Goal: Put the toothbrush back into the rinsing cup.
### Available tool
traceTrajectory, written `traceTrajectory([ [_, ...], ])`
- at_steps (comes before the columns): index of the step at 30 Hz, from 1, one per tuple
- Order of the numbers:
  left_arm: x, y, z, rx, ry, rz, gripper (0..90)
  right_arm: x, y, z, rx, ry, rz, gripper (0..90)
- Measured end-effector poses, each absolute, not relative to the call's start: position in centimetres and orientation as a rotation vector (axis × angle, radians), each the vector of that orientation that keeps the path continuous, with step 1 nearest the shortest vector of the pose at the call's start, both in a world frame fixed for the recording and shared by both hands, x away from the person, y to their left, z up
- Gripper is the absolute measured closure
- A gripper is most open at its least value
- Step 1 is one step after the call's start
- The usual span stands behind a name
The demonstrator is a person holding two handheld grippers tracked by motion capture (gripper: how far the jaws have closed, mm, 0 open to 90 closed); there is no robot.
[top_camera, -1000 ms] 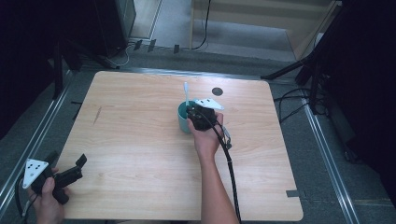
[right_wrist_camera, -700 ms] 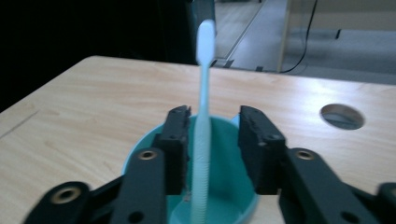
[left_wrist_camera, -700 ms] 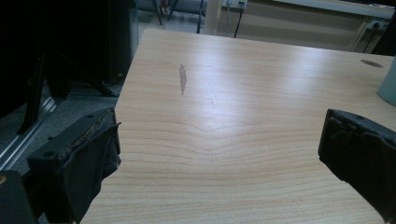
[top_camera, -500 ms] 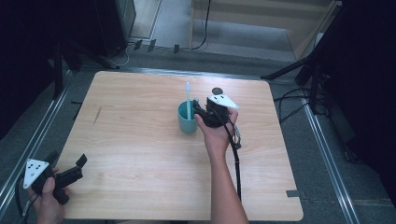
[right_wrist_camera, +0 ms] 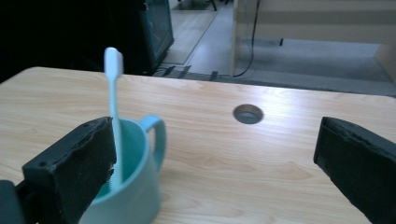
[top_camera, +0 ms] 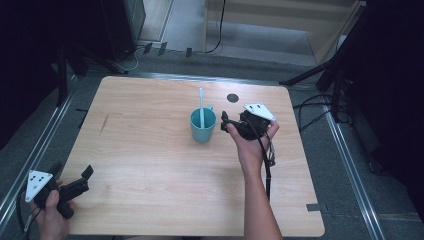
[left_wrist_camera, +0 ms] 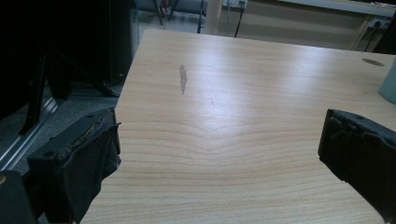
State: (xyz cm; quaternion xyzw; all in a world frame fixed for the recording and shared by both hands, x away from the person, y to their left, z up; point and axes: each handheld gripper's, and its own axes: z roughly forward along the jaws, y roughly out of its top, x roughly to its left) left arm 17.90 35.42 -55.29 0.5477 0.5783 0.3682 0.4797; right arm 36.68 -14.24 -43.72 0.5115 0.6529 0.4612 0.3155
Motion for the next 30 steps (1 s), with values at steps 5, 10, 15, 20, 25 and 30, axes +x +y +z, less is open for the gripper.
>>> traceTrajectory([
  [5,17.9,35.4,-55.3,1.338,1.41,0.901,0.0,36.1,-15.9,-44.0,1.366,1.702,1.215,0.0],
  [10,17.9,35.4,-55.3,1.341,1.412,0.902,0.0,35.4,-17.6,-44.3,1.38,1.685,1.2,0.0],
  [15,17.9,35.3,-55.3,1.342,1.412,0.904,0.0,34.6,-19.6,-44.5,1.394,1.655,1.197,0.0],
  [20,17.9,35.3,-55.3,1.343,1.412,0.906,0.0,33.9,-21.3,-45.0,1.412,1.637,1.189,0.0],
  [25,17.9,35.3,-55.3,1.344,1.411,0.906,0.0,33.0,-23.0,-45.9,1.424,1.624,1.176,0.0],
  [30,17.9,35.3,-55.3,1.345,1.411,0.907,0.0,32.1,-24.6,-47.0,1.446,1.61,1.165,0.0],
])
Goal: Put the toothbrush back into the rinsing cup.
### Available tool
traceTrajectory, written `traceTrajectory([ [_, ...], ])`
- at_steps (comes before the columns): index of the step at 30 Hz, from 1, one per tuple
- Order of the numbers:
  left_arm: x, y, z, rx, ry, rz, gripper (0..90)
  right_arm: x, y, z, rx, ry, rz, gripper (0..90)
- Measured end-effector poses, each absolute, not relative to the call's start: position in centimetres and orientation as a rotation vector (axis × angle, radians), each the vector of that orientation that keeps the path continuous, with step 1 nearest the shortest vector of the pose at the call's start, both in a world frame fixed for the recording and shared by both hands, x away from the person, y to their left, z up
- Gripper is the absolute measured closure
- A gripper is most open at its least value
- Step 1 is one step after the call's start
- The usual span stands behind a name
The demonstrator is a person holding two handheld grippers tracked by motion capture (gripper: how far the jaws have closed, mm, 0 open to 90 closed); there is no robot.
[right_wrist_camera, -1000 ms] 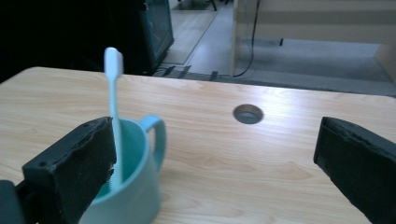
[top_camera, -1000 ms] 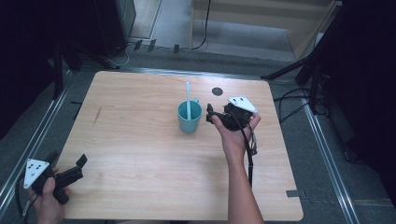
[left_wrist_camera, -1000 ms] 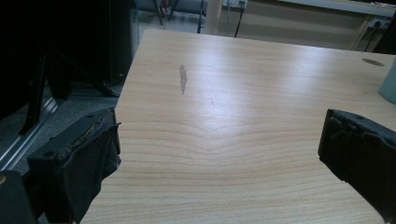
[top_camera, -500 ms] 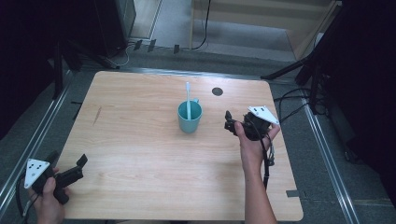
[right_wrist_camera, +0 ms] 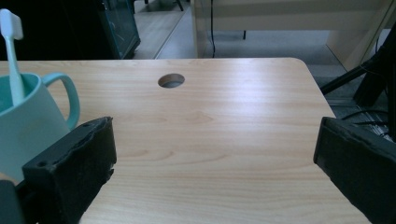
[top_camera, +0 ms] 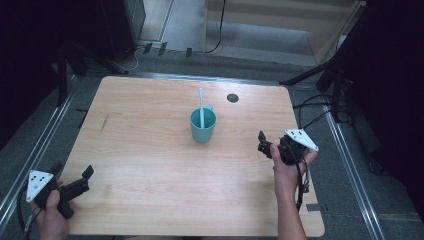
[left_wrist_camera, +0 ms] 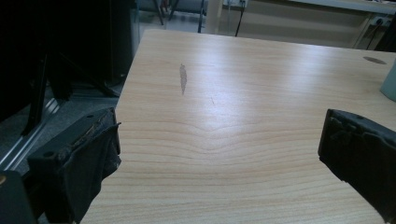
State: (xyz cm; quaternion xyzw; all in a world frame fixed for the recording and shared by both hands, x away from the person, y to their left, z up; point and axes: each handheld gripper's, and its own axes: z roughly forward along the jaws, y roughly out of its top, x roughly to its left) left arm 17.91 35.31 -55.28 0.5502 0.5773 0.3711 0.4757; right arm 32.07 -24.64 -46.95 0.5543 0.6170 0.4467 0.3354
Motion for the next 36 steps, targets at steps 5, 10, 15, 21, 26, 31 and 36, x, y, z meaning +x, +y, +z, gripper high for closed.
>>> traceTrajectory([
  [5,17.9,35.3,-55.3,1.345,1.411,0.907,0.0,31.3,-26.2,-47.9,1.457,1.596,1.144,0.0],
  [10,17.9,35.3,-55.3,1.344,1.411,0.909,0.0,30.6,-27.7,-48.9,1.482,1.579,1.134,0.0],
  [15,17.9,35.3,-55.3,1.344,1.411,0.91,0.0,29.8,-28.6,-49.9,1.486,1.592,1.101,0.0],
  [21,17.9,35.3,-55.3,1.344,1.411,0.911,0.0,28.6,-29.9,-51.0,1.497,1.59,1.082,0.0],
  [26,17.9,35.3,-55.3,1.344,1.412,0.908,0.0,27.7,-30.8,-51.8,1.511,1.585,1.069,0.0],
  [31,17.9,35.3,-55.3,1.344,1.413,0.909,0.0,26.7,-32.0,-52.5,1.527,1.569,1.057,0.0],
  [36,17.9,35.2,-55.3,1.343,1.413,0.911,0.0,25.6,-33.0,-53.2,1.528,1.562,1.046,0.0],
])
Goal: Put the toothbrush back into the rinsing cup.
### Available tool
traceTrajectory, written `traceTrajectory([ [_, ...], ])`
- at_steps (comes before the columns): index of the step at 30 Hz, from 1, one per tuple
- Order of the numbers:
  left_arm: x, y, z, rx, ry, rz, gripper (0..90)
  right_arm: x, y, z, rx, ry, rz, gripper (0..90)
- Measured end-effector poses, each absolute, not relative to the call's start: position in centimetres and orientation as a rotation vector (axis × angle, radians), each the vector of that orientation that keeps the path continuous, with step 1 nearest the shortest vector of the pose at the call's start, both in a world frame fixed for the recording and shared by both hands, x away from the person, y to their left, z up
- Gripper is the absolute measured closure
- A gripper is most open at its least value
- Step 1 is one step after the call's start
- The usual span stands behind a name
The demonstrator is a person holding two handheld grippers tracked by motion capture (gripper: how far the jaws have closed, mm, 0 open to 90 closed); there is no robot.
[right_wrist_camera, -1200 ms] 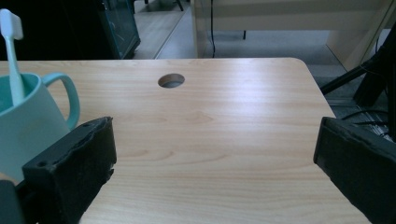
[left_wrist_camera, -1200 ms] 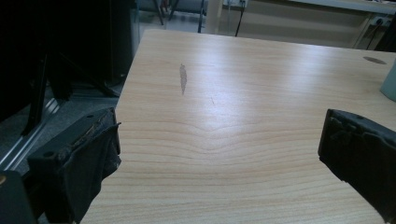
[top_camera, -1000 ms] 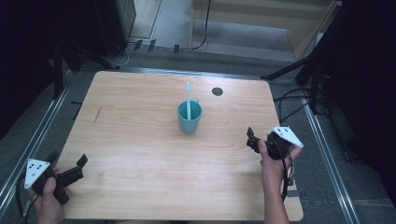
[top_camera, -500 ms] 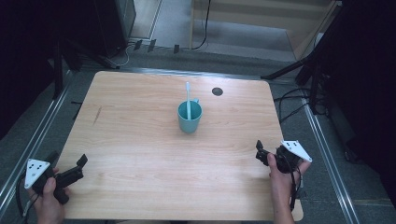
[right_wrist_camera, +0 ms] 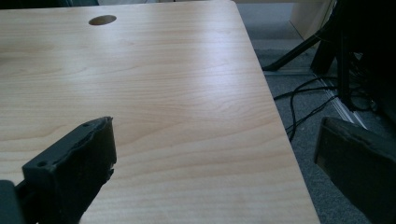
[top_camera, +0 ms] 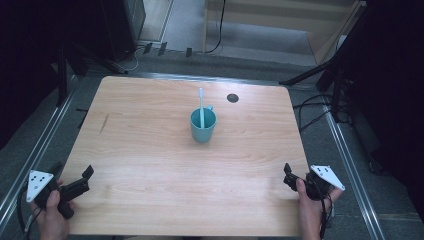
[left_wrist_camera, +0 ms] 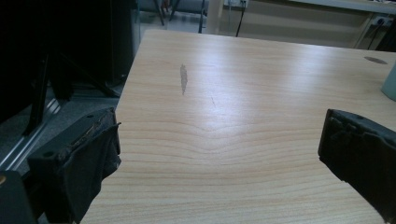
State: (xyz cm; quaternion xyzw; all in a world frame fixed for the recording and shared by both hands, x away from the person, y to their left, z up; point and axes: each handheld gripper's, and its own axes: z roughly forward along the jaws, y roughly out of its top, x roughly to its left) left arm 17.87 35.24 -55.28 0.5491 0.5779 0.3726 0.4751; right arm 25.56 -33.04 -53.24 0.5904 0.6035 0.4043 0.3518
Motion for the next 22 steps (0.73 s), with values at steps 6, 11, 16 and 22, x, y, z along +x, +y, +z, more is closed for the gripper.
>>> traceTrajectory([
  [6,17.9,35.2,-55.3,1.343,1.412,0.911,0.0,24.2,-34.1,-53.9,1.536,1.553,1.058,0.0],
  [11,17.9,35.2,-55.3,1.343,1.413,0.911,0.0,23.3,-35.0,-54.4,1.555,1.525,1.098,0.0],
  [16,17.9,35.2,-55.3,1.342,1.414,0.909,0.0,22.8,-35.5,-54.4,1.558,1.506,1.103,0.0],
  [22,17.9,35.3,-55.3,1.345,1.415,0.905,0.0,22.3,-35.9,-54.5,1.58,1.454,1.15,0.0],
])
